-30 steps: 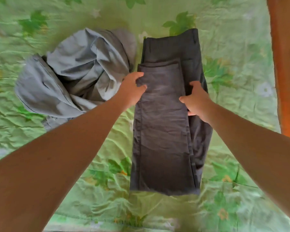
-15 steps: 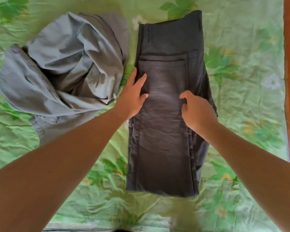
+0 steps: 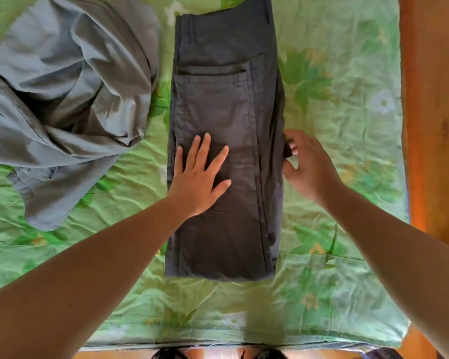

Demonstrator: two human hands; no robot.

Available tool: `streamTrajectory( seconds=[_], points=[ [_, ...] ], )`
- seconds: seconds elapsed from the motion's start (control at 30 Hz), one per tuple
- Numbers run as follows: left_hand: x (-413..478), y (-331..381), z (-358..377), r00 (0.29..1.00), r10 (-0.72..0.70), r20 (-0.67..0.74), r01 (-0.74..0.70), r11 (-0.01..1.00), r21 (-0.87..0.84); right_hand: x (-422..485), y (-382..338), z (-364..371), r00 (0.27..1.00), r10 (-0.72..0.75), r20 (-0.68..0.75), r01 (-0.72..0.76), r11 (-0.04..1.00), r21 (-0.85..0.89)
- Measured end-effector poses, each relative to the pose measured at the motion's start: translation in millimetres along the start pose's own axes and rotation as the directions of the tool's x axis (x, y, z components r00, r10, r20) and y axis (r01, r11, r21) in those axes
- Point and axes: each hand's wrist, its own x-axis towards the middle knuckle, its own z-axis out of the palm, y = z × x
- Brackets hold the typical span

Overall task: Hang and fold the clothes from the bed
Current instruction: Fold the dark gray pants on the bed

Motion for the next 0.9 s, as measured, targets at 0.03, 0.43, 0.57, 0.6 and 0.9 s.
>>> streamTrajectory(
  seconds=[0.03,0.43,0.57,0.6,0.9],
  points=[
    [0.4,0.0,0.3,1.000,0.001,0.006,-0.001,1.000,-0.002,0.8,-2.3,-0.8,1.000,0.010,0.020,-0.010,1.000,0.029],
    [2.9,4.6,3.4,0.996,-0.036,0.077,0.032,0.998,0.048,11.4,22.5,-1.6,0.964,-0.247,-0.099,0.208,0.931,-0.299],
    [4.3,5.1,3.0,0.995,-0.045,0.086,0.040,0.998,0.057,6.0,42.4,-6.5,0.948,-0.258,-0.185,0.193,0.932,-0.307],
    [4.5,5.2,3.8,0.995,-0.047,0.087,0.042,0.997,0.058,5.2,43.7,-6.4,0.956,-0.259,-0.134,0.207,0.926,-0.316],
    [5.1,4.6,5.2,0.995,-0.051,0.088,0.046,0.997,0.055,16.8,40.9,-1.7,0.944,-0.327,-0.050,0.259,0.825,-0.501]
  ],
)
